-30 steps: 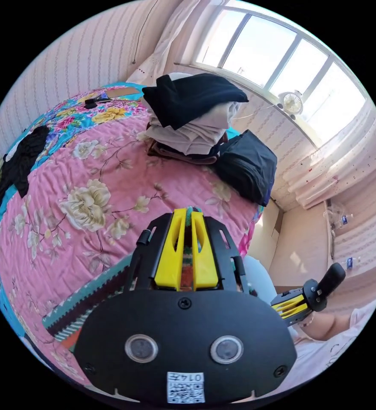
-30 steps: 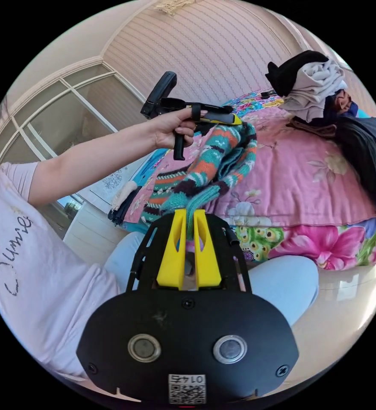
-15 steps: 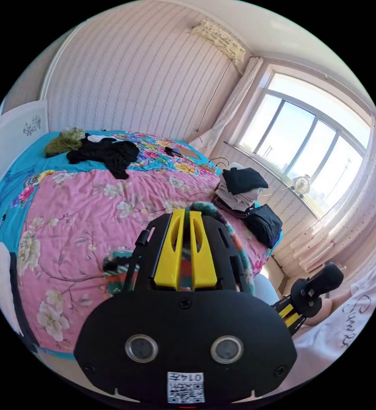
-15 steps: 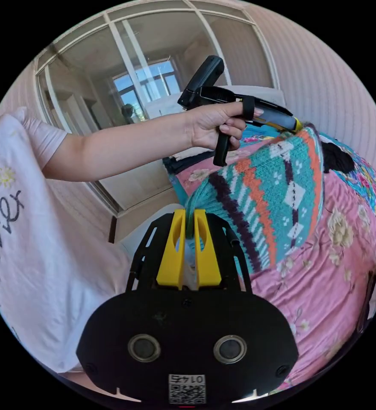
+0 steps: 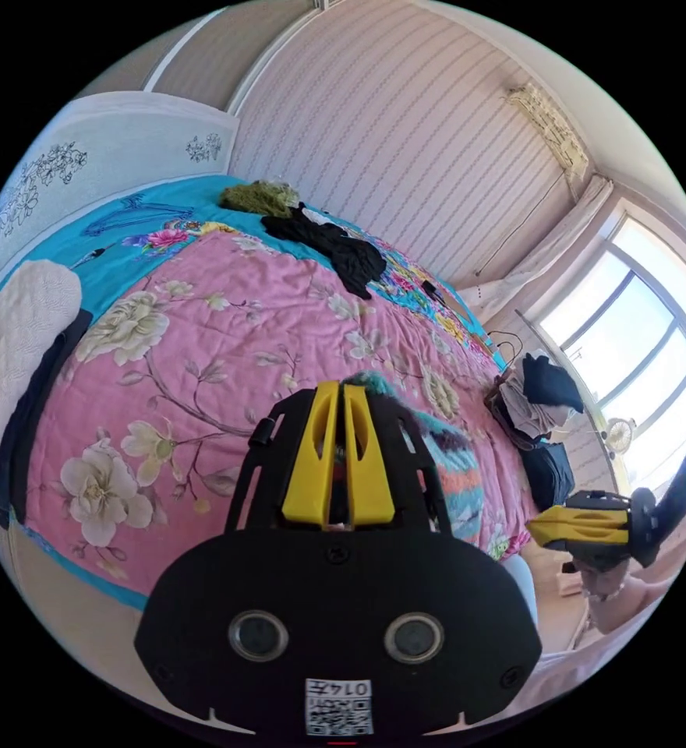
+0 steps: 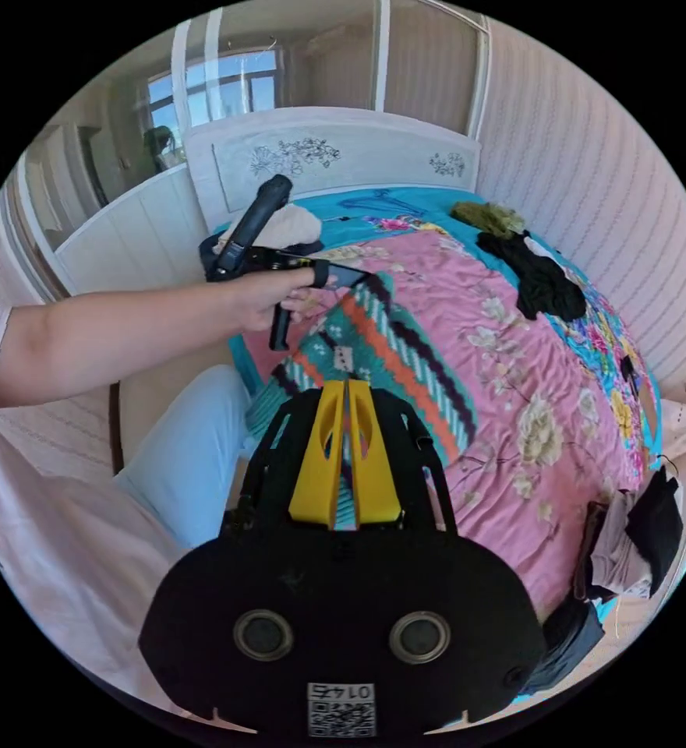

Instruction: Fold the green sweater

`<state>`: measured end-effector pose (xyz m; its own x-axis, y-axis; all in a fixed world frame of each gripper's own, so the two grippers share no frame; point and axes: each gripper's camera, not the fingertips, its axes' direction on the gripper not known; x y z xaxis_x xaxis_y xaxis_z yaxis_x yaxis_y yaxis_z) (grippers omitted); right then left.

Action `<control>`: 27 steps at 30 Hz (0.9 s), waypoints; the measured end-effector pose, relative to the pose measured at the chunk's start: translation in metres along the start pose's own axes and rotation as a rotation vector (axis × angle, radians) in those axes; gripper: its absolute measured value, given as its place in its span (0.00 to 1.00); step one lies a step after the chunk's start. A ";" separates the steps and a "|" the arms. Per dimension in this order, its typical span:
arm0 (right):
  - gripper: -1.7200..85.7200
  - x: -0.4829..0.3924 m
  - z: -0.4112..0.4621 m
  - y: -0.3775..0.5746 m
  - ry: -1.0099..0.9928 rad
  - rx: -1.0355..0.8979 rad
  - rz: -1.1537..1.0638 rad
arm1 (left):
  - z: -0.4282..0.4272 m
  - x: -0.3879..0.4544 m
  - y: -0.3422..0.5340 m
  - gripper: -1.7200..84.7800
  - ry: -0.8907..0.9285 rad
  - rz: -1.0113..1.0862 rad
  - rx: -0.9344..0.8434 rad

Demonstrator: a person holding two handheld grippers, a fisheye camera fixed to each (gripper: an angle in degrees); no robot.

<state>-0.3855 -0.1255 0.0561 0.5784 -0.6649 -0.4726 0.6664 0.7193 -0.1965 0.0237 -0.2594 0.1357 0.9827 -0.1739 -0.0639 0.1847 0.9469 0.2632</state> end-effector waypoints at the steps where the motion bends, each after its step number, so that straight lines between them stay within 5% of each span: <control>1: 0.03 0.003 0.004 -0.007 0.009 -0.009 0.002 | -0.017 -0.009 0.002 0.01 0.036 -0.032 0.052; 7: 0.02 0.011 0.057 -0.075 -0.026 -0.125 -0.004 | -0.098 0.008 0.039 0.01 0.120 0.110 0.145; 10: 0.01 0.004 0.084 -0.102 -0.024 -0.189 -0.045 | -0.085 0.047 0.079 0.01 -0.005 0.294 0.042; 16: 0.01 0.008 0.122 -0.145 -0.078 -0.271 -0.031 | -0.017 0.057 0.127 0.01 -0.178 0.335 -0.189; 27: 0.01 0.046 0.092 -0.164 -0.050 -0.249 -0.045 | -0.035 0.069 0.132 0.01 -0.210 0.402 -0.108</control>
<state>-0.4245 -0.2927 0.1456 0.5778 -0.7018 -0.4167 0.5587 0.7123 -0.4249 0.1151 -0.1372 0.1323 0.9598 0.1721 0.2217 -0.2029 0.9712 0.1246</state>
